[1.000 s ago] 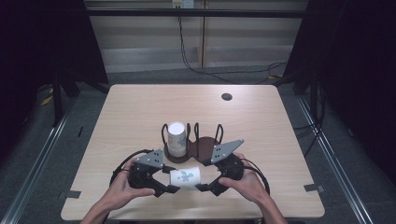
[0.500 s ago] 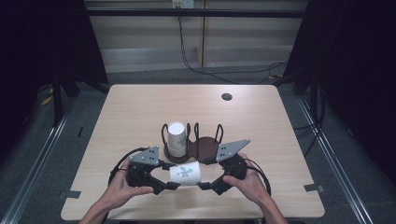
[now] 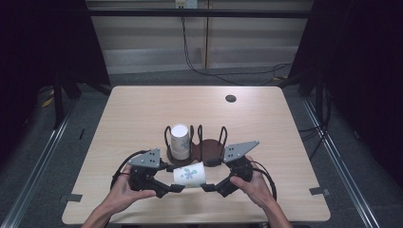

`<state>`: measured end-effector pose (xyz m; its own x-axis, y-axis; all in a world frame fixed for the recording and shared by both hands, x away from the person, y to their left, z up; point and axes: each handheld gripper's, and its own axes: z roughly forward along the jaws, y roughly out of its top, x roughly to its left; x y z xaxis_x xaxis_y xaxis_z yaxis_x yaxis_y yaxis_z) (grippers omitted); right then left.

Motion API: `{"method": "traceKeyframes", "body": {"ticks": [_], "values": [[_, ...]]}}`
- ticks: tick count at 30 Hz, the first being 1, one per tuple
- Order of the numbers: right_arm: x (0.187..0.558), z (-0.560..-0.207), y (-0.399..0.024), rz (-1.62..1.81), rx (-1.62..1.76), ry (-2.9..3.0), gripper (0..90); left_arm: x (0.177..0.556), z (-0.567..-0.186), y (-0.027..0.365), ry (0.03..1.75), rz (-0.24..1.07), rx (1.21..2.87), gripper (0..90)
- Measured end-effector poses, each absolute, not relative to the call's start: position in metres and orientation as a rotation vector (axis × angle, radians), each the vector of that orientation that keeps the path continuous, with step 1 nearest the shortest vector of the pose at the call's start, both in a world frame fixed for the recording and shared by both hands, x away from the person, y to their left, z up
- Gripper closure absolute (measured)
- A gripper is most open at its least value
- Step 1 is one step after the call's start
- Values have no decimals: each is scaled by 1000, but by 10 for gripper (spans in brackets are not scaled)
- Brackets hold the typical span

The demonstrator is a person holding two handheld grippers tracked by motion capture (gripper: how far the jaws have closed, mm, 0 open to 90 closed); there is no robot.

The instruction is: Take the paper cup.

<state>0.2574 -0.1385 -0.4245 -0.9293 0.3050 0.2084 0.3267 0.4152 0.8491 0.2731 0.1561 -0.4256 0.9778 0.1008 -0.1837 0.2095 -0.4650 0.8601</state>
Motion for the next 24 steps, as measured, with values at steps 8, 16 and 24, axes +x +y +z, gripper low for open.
{"method": "traceKeyframes", "body": {"ticks": [8,16,24], "values": [[259,-425,-140,-1648,-608,-2553,140,272,-423,155,202,-129,2035,362],[258,-425,-138,-1669,-601,-2525,142,271,-423,154,191,-135,2017,362],[257,-423,-136,-1686,-597,-2517,145,271,-425,152,185,-139,1997,362]]}}
